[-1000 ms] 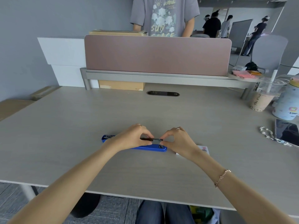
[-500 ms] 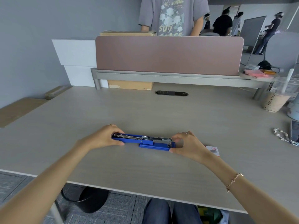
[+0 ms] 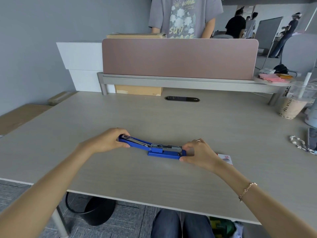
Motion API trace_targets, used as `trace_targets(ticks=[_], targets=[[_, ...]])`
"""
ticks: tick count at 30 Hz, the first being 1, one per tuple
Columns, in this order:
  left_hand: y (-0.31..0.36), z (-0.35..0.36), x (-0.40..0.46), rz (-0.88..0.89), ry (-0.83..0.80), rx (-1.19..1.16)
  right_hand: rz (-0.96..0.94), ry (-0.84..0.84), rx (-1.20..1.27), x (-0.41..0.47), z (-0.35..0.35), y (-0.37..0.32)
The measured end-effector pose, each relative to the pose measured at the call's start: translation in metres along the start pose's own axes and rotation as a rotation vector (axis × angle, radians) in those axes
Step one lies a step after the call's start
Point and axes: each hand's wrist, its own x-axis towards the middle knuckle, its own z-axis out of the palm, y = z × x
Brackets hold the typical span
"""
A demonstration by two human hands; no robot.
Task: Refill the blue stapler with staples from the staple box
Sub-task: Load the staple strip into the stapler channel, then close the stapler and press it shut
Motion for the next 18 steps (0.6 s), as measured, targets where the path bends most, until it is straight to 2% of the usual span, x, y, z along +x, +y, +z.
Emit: trace_targets(ticks=[5,14,18], targets=[[0.015,-0.011,0.001,-0.034,0.101,-0.128,-0.003,0.002,0.012,0.001,0.001,0.002],[0.050,-0.009,0.004,0.047,0.186,-0.385,-0.019,-0.001,0.012,0.002,0.005,0.007],[0.069,0.012,0.010,0.115,0.153,-0.448,-0.039,-0.010,-0.024,0.002,0.005,0.008]])
